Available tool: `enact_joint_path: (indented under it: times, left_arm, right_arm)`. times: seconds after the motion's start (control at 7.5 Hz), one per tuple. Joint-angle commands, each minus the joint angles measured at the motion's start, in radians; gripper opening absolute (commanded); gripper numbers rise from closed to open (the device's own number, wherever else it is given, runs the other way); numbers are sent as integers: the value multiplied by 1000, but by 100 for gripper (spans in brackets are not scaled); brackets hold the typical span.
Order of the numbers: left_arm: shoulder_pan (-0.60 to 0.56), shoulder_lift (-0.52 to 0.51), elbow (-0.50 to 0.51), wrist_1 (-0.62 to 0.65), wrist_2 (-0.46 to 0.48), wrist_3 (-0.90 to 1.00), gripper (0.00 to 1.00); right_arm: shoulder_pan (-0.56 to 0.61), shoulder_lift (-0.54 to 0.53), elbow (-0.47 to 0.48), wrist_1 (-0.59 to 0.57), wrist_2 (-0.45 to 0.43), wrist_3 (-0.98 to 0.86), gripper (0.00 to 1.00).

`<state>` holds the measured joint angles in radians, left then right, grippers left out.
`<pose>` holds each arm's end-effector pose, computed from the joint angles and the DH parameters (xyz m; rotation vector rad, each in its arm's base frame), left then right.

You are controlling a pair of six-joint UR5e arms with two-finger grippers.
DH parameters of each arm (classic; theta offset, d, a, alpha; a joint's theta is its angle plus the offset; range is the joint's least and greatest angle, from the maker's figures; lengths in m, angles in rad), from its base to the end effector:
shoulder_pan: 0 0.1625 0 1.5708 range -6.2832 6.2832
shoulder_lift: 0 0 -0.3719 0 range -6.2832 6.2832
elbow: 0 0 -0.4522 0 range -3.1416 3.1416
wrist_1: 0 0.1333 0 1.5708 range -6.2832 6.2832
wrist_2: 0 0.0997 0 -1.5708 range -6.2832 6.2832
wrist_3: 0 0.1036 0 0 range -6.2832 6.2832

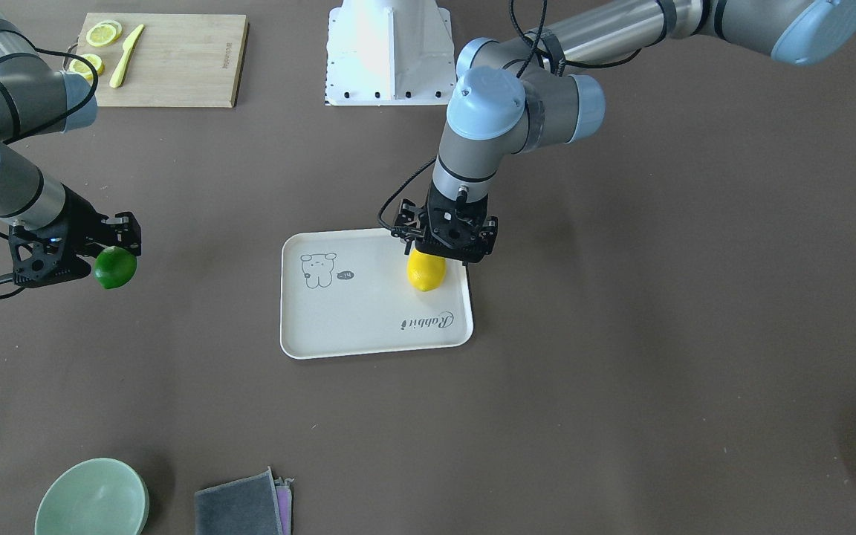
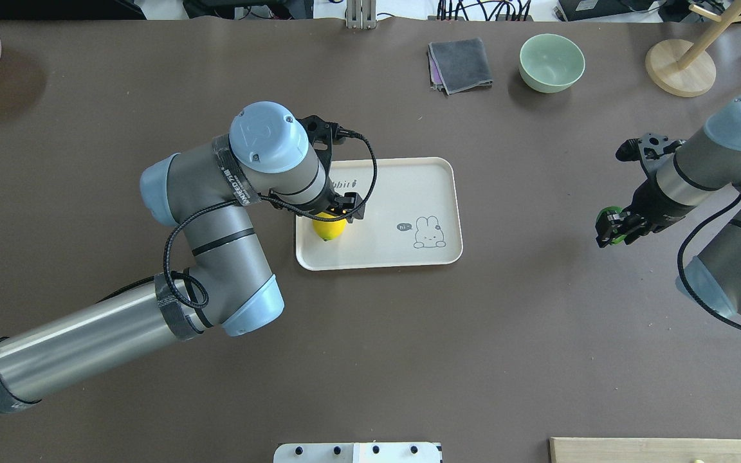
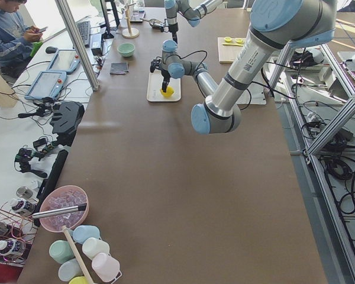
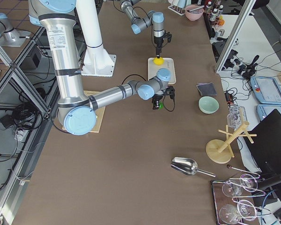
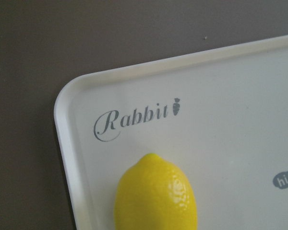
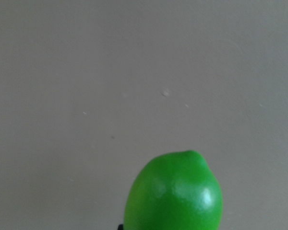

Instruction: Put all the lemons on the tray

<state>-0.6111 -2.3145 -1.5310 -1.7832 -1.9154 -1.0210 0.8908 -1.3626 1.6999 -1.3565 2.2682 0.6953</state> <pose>0.5452 -0.5020 0.1238 0.2296 0.9333 0.1013 -0.3443 -0.5319 0.3921 -0.0225 -0.8604 -0.1779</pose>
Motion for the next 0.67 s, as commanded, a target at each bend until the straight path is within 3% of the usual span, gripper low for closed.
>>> enact_joint_path:
  times: [0.0,0.13,0.53]
  left_arm:
    - [-91,116,-114,13,-51,69,97]
    - [-157,177,-135,33,-95,178,97]
    - [-240,233,-118,36,-108,350,97]
  right_arm:
    - [-71,159,-8,-75,-50,129,0]
    - [-140,234,-34,-75,-117,226,0]
    - [-268,437,-187,-64,-200,380,0]
